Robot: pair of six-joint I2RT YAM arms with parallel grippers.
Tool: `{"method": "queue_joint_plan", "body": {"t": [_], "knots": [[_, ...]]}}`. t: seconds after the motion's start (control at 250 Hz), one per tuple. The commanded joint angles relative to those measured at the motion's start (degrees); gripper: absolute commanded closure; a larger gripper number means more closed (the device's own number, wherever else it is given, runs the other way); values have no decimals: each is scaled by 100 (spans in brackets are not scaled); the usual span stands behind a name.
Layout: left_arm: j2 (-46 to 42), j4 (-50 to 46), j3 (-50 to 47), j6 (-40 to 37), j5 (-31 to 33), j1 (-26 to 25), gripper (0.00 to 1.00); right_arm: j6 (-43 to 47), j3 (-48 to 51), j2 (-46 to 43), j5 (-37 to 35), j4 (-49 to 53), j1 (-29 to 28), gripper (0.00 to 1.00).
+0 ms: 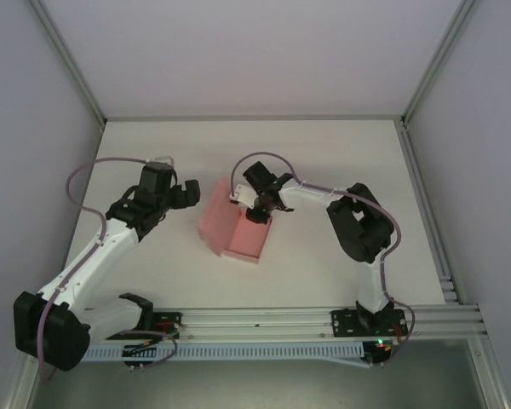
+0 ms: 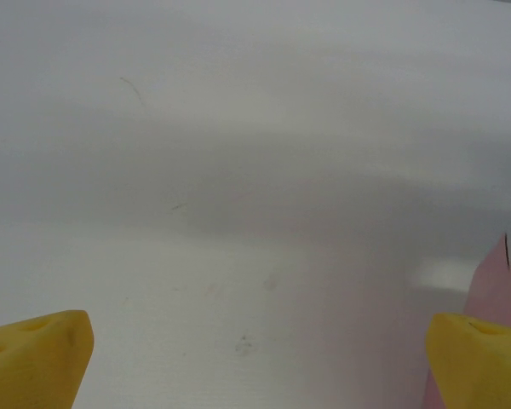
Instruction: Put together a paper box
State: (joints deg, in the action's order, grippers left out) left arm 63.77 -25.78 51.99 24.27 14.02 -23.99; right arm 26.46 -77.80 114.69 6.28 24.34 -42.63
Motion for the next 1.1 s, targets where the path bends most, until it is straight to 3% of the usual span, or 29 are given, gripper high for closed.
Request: {"method": "queue_joint_plan", "body": {"t": [0.0, 0.196, 0.279, 0.467, 0.567, 0.675, 0.938, 1.018, 1.098], "knots": [[-90, -76, -44, 174, 231, 43, 0, -1050, 324, -243, -561, -312, 9, 85], [-141, -42, -37, 319, 351, 43, 0, -3915, 767, -696, -1872, -253, -38, 90], [-137, -14, -14, 341, 330, 40, 0, -4734, 1087, -885, -2334, -337, -194, 91], [-91, 128, -53, 364, 249, 41, 0, -6392, 1298, -915, -3332, 258, -567, 89], [-23, 143, -36, 316, 152, 39, 0, -7165, 1473, -975, -3407, 307, -721, 88], [-27, 244, -93, 213, -39, 43, 0, -7383, 1637, -1198, -3515, 87, -927, 85], [58, 879, -288, -412, -1303, 41, 0, -6903, 1680, -1950, -3629, 8, -963, 48], [192, 1242, -299, -917, -2000, 43, 0, -6603, 1698, -2386, -3795, 164, -944, 16], [376, 1764, -421, -1635, -2557, 50, 0, -6073, 1793, -2955, -3983, 159, -843, 1]]}}
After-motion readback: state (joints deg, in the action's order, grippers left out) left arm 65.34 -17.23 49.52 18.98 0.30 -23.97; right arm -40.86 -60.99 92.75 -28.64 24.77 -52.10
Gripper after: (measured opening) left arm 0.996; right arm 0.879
